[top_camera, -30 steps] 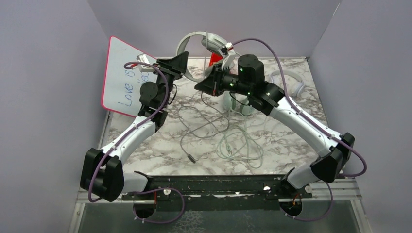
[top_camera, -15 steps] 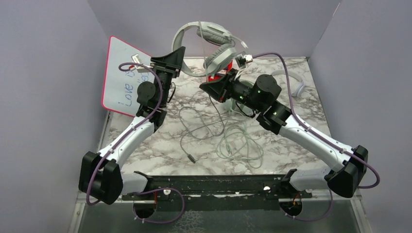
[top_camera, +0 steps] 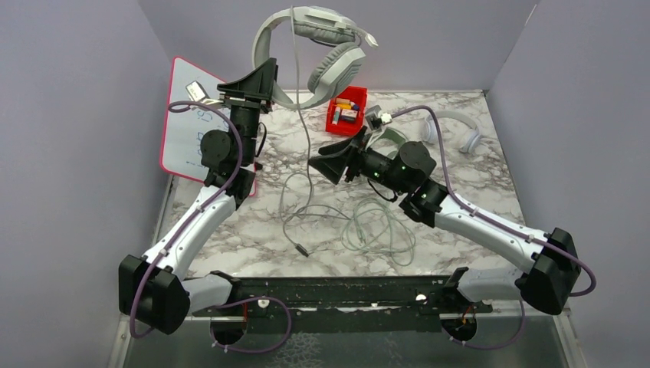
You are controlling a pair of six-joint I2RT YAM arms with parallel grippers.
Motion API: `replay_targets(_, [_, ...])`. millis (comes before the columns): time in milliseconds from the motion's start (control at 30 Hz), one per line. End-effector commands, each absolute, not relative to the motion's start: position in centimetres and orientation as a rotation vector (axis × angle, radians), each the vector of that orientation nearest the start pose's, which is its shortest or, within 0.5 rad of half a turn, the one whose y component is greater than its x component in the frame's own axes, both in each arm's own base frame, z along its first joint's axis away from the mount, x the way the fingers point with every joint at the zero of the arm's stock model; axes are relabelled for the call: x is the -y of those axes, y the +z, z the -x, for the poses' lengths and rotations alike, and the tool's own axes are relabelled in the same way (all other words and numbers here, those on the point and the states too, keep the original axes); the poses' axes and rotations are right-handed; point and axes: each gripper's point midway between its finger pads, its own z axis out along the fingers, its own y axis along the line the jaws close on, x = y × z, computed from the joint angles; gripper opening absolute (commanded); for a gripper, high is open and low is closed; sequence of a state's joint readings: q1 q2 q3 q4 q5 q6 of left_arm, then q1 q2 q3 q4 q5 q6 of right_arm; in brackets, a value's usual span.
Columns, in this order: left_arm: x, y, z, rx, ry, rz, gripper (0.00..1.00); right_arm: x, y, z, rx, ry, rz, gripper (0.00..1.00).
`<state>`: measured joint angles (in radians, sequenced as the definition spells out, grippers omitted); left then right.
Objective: Wrap the headphones
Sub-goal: Wrap the headphones cable around the headphones.
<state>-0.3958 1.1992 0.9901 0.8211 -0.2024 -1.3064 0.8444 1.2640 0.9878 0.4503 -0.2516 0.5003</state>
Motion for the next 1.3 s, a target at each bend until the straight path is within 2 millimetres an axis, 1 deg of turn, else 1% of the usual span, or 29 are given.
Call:
replay_targets(0, [13.4, 57.0, -31.4, -0.667, -1.541, 0.583, 0.0, -36.6, 38.0, -22.7, -1.329, 1.302, 0.556, 0.66])
replay_targets(67, [13.2, 57.4, -31.0, -0.665, -1.531, 0.572, 0.0, -36.7, 36.7, -22.5, -1.365, 1.281, 0.603, 0.78])
replay_targets(167, [13.1, 57.8, -30.6, -0.67, -1.52, 0.563, 0.0, -36.3, 35.1, -21.9, -1.372, 1.271, 0.654, 0.85])
replay_targets(200, [13.1, 57.8, -30.5, -0.669, -1.521, 0.563, 0.0, -36.4, 34.6, -21.1, -1.357, 1.29, 0.694, 0.86])
replay_targets(233, [13.1, 58.0, -30.5, -0.667, -1.519, 0.561, 0.0, -36.5, 33.7, -20.6, -1.36, 1.305, 0.723, 0.87])
replay_targets(300, [13.1, 58.2, -30.5, -0.666, -1.517, 0.561, 0.0, -36.6, 31.7, -20.4, -1.412, 1.318, 0.736, 0.87])
replay_targets(400, [13.2, 58.5, -30.6, -0.665, -1.522, 0.555, 0.0, -36.0, 28.3, -20.7, -1.505, 1.281, 0.728, 0.88])
replay_targets(433, [13.3, 58.5, -30.7, -0.668, -1.522, 0.552, 0.0, -35.6, 27.1, -21.1, -1.545, 1.26, 0.73, 0.91])
replay_targets(467, [13.4, 58.6, -30.8, -0.669, -1.521, 0.549, 0.0, -35.2, 26.0, -21.3, -1.582, 1.254, 0.755, 0.93])
replay_targets(500, [13.4, 58.6, -30.9, -0.671, -1.52, 0.549, 0.0, -34.7, 25.0, -21.4, -1.619, 1.26, 0.792, 0.92])
replay_targets(533, [13.5, 58.6, -30.9, -0.673, -1.519, 0.549, 0.0, -34.1, 24.2, -21.1, -1.625, 1.289, 0.849, 0.91])
replay_targets(600, [13.6, 58.8, -31.0, -0.675, -1.514, 0.541, 0.0, -32.8, 23.3, -20.6, -1.59, 1.354, 0.946, 0.91])
replay_targets(667, [13.6, 58.9, -31.0, -0.676, -1.51, 0.537, 0.0, -32.4, 22.7, -20.5, -1.592, 1.392, 1.019, 0.88])
replay_targets(733, [13.6, 59.0, -31.0, -0.674, -1.51, 0.536, 0.0, -32.7, 22.6, -20.7, -1.584, 1.386, 1.083, 0.86])
replay_targets(900, [13.6, 59.2, -31.0, -0.672, -1.505, 0.534, 0.0, -34.0, 23.4, -20.9, -1.512, 1.459, 1.162, 0.85])
replay_targets(1000, [13.6, 59.4, -31.1, -0.671, -1.498, 0.531, 0.0, -34.7, 23.0, -20.9, -1.51, 1.542, 1.175, 0.79])
replay_targets(1100, [13.6, 59.6, -31.2, -0.671, -1.486, 0.526, 0.0, -35.0, 22.9, -20.3, -1.496, 1.636, 1.18, 0.69])
replay_targets(1133, [13.6, 59.7, -31.3, -0.672, -1.481, 0.526, 0.0, -35.1, 23.0, -20.3, -1.493, 1.649, 1.166, 0.61])
replay_targets(1167, [13.6, 59.8, -31.4, -0.672, -1.473, 0.525, 0.0, -35.0, 23.0, -20.3, -1.492, 1.651, 1.14, 0.51])
replay_targets(1200, [13.5, 59.8, -31.4, -0.671, -1.463, 0.525, 0.0, -34.9, 23.1, -20.9, -1.505, 1.621, 1.082, 0.41])
replay_targets(1233, [13.2, 60.0, -31.5, -0.666, -1.447, 0.529, 0.0, -34.7, 22.7, -21.9, -1.565, 1.583, 0.979, 0.35])
replay_targets(1267, [13.0, 60.1, -31.6, -0.664, -1.428, 0.537, 0.0, -34.3, 22.1, -23.2, -1.643, 1.528, 0.849, 0.26])
